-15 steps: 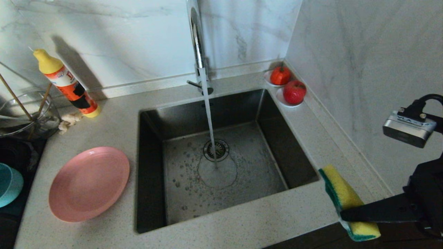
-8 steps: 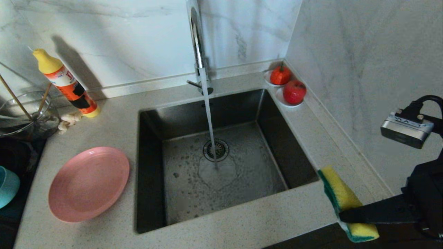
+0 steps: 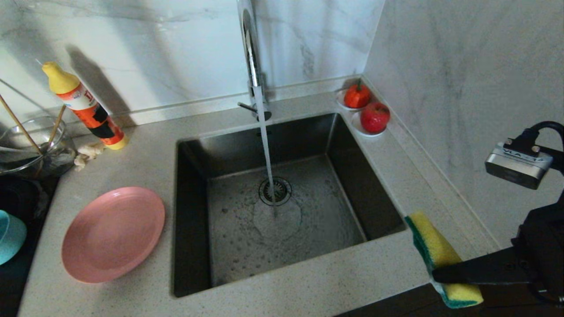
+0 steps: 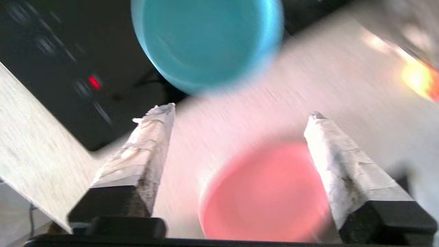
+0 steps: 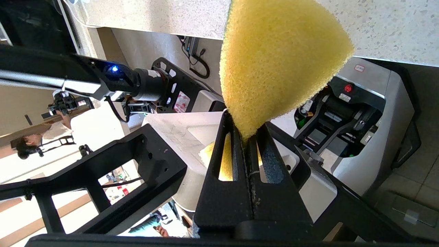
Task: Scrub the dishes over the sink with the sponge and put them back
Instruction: Place the bowl on the table, then wash the plate
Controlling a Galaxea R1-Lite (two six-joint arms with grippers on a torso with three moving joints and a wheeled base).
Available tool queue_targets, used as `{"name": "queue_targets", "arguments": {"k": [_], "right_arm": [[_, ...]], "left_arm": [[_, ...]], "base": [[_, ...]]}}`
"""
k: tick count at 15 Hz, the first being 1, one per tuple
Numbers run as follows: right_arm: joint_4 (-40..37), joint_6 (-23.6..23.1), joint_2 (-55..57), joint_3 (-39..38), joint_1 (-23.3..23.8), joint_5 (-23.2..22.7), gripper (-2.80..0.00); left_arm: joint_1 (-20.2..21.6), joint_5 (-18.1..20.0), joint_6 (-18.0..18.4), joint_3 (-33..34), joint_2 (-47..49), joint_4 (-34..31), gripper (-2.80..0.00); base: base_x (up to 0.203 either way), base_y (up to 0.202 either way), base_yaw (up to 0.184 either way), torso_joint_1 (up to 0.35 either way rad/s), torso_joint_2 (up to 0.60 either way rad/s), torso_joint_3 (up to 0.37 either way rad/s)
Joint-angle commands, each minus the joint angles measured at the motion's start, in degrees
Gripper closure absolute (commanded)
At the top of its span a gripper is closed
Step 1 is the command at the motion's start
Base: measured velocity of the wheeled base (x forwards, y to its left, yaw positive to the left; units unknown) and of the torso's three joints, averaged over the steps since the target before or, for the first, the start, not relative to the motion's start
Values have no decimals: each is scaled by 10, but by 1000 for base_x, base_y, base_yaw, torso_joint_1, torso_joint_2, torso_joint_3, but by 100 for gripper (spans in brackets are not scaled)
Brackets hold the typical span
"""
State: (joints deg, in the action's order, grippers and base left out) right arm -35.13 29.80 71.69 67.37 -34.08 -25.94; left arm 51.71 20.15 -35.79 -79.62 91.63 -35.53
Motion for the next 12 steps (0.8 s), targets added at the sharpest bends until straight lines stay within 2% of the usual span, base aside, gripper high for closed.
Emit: {"name": "queue_targets", "arguments": {"k": [1, 3, 4, 6, 9, 10, 12], "right_arm": [[-2, 2, -1, -1, 0, -2, 0], [-2, 2, 1, -5, 0, -2, 0], [-2, 2, 2, -7, 0, -2, 0], [-1, 1, -1, -5, 0, -2, 0], [-2, 2, -3, -8, 0, 0, 0], [-2, 2, -6, -11, 2, 1, 0], [-2, 1, -6, -16, 7, 0, 0]], "left_arm": [[-2, 29, 12, -15, -64, -42, -280], [-21, 64, 74, 5, -90, -90, -280], [-37, 76, 93, 24, -99, -104, -280], [-85, 80, 105, 69, -102, -109, -280], [-118, 55, 114, 92, -51, -109, -280], [-122, 37, 119, 95, -33, -107, -280], [-126, 25, 140, 102, -8, -93, -280]], "base": [[0, 0, 0, 0, 0, 0], [0, 0, 0, 0, 0, 0], [0, 0, 0, 0, 0, 0], [0, 0, 0, 0, 0, 0], [0, 0, 0, 0, 0, 0], [0, 0, 0, 0, 0, 0], [0, 0, 0, 0, 0, 0]]}}
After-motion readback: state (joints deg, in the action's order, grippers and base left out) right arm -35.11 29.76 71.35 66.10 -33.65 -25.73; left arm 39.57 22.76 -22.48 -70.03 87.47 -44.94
